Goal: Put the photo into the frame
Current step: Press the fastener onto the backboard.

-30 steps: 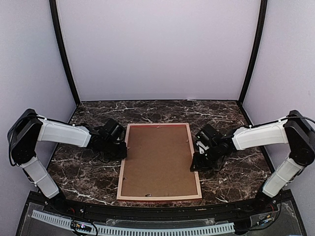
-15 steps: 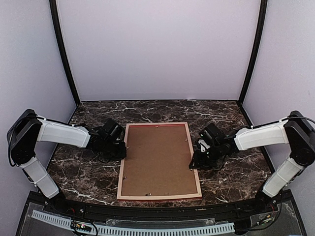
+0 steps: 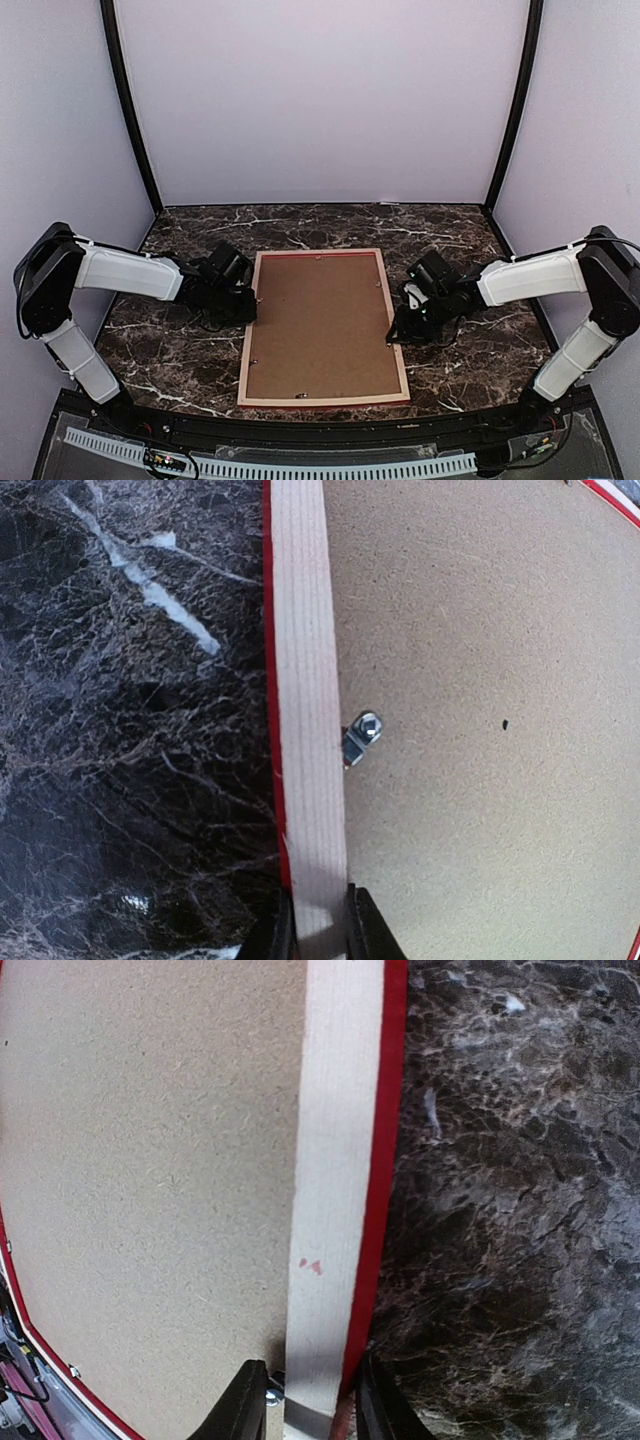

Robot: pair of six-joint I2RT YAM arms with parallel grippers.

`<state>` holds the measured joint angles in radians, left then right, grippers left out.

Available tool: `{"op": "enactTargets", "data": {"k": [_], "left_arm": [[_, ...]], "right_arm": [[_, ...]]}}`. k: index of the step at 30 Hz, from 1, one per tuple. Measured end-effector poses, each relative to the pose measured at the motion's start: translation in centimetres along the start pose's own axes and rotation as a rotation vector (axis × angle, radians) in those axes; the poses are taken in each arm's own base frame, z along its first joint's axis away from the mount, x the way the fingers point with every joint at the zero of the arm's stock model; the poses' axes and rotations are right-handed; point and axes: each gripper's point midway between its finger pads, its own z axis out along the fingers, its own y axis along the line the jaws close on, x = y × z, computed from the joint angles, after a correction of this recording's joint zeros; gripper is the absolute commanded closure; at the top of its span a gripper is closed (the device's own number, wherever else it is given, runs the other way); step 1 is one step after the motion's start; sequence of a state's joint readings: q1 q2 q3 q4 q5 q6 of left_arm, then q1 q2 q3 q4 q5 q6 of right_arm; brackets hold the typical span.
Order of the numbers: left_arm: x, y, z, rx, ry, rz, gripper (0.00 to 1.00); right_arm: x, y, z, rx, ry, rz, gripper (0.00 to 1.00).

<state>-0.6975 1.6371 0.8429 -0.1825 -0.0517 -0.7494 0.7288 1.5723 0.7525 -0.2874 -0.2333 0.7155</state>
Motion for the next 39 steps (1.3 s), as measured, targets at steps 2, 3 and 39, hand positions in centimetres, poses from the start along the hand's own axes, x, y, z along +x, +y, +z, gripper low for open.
{"op": "enactTargets", "data": {"k": [2, 3, 39], "left_arm": [[-0.01, 0.00, -0.01, 0.001, -0.001, 0.000, 1.00], [0.00, 0.02, -0.01, 0.000, -0.001, 0.000, 1.00], [-0.13, 0.19, -0.04, -0.009, -0.010, -0.005, 1.00]], "right_arm": [[0.05, -0.16, 0.13, 0.005, 0.004, -0.007, 0.70], [0.00, -0.20, 0.15, 0.006, 0.004, -0.012, 0.70], [-0.79, 0.04, -0.20, -0.042, 0.111, -0.148, 0.61]]}}
